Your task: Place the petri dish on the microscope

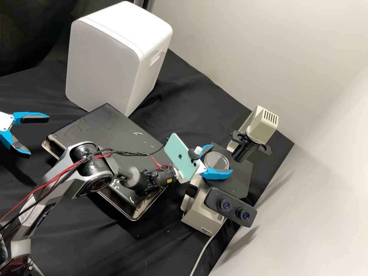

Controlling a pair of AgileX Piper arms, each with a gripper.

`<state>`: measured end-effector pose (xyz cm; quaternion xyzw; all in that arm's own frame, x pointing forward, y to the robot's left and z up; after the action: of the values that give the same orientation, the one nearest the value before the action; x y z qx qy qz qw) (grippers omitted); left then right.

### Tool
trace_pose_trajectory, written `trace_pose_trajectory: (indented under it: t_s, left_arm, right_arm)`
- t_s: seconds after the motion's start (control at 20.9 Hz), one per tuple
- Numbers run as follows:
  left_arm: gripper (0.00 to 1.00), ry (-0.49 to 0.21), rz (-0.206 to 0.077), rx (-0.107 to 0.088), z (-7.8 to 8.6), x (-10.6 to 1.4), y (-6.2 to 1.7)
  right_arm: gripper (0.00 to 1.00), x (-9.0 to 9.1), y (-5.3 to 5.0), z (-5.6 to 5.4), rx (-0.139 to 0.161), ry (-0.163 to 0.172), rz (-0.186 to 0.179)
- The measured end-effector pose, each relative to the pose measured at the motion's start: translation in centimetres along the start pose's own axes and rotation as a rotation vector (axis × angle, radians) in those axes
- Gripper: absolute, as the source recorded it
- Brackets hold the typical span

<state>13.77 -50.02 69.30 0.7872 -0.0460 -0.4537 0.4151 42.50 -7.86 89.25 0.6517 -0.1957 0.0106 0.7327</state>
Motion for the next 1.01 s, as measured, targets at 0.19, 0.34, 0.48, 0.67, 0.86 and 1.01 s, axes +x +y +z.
trace_pose_trajectory:
  t_s: [0.19, 0.34, 0.48, 0.67, 0.86, 1.01]
  left_arm:
    - [1.0, 0.0, 0.0, 0.0, 0.0, 0.0, 0.0]
    - [1.0, 0.0, 0.0, 0.0, 0.0, 0.0, 0.0]
    - [1.0, 0.0, 0.0, 0.0, 0.0, 0.0, 0.0]
    - [1.0, 0.0, 0.0, 0.0, 0.0, 0.0, 0.0]
    - [1.0, 0.0, 0.0, 0.0, 0.0, 0.0, 0.0]
    - [1.0, -0.002, 0.0, 0.0, 0.0, 0.0, -0.01]
  right_arm:
    - [1.0, -0.1, -0.1, 0.1, -0.001, -0.003, -0.006]
    - [1.0, -0.1, -0.1, 0.1, -0.003, -0.003, -0.006]
    - [1.0, -0.1, -0.1, 0.1, -0.003, -0.003, -0.006]
    - [1.0, -0.1, -0.2, 0.1, -0.003, -0.004, -0.007]
    - [1.0, -0.4, -0.1, 0.1, -0.003, -0.012, -0.018]
    - [1.0, -1.2, -0.1, 0.2, 0.027, -0.009, -0.031]
